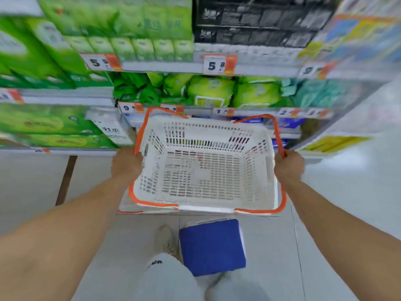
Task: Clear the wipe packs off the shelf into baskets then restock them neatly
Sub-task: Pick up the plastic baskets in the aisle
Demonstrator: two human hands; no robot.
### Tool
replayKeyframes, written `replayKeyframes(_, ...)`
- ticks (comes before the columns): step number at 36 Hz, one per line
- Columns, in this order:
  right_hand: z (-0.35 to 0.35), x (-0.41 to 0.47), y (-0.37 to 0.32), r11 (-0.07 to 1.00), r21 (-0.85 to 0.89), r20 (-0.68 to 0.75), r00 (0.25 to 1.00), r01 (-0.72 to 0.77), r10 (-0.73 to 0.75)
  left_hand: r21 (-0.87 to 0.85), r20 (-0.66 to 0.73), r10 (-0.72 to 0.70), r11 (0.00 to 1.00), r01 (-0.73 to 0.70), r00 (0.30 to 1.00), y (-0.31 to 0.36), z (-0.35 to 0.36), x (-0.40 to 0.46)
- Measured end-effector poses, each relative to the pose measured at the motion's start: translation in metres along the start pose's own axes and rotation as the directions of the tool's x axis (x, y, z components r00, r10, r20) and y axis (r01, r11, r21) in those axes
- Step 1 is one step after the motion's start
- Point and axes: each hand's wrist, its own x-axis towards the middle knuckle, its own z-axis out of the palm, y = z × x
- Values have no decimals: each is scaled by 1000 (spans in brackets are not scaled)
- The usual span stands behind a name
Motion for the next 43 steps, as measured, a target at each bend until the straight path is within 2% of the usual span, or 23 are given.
replayKeyframes(4, -37, 28, 48, 993, -104, -62, 997, -61, 55, -68, 139, 91, 994, -83, 986, 51, 37, -4)
replayKeyframes(7, -54, 50, 81, 989, -102, -65, 993, -104, 97, -157, 234, 108, 985, -72, 966, 87, 72, -2)
replayKeyframes(9, -60, 69, 100, 989, -92, -52, 992, -117, 113, -159, 317, 139, 983, -92, 938, 109, 96, -3)
replayKeyframes(12, -55, 106, 132, 984, -79, -27, 987, -162, 160, -188, 370, 177, 976, -113, 912, 141, 146, -6)
replayKeyframes(16, -12, 179, 201, 976, -49, 25, 977, -212, 213, -216, 404, 144, 975, -59, 904, 157, 243, 12)
replayKeyframes(22, 87, 286, 306, 967, -20, 124, 959, -253, 253, -190, 387, 103, 981, -30, 916, 174, 403, 32)
replayKeyframes(26, 146, 325, 354, 962, -45, 153, 950, -269, 272, -113, 385, 48, 994, -5, 922, 164, 490, 41)
replayKeyframes(28, 164, 338, 376, 946, -88, 157, 933, -312, 323, -10, 358, -9, 1000, 13, 934, 149, 518, 53)
replayKeyframes(31, 183, 354, 411, 905, -117, 163, 891, -409, 424, 124, 288, -91, 991, 58, 953, 128, 535, 66)
replayKeyframes(34, 194, 366, 436, 902, -106, 178, 884, -419, 431, 173, 288, -77, 984, 27, 955, 121, 534, 72)
replayKeyframes(36, 189, 355, 414, 904, -127, 148, 894, -407, 423, 174, 286, -68, 985, 19, 956, 122, 527, 74)
replayKeyframes(41, 190, 326, 356, 847, -325, 21, 892, -421, 452, 112, 309, -92, 992, 60, 947, 122, 498, 74)
replayKeyframes(43, 196, 314, 326, 859, -373, 55, 917, -349, 396, 111, 344, -62, 994, 26, 937, 119, 482, 78)
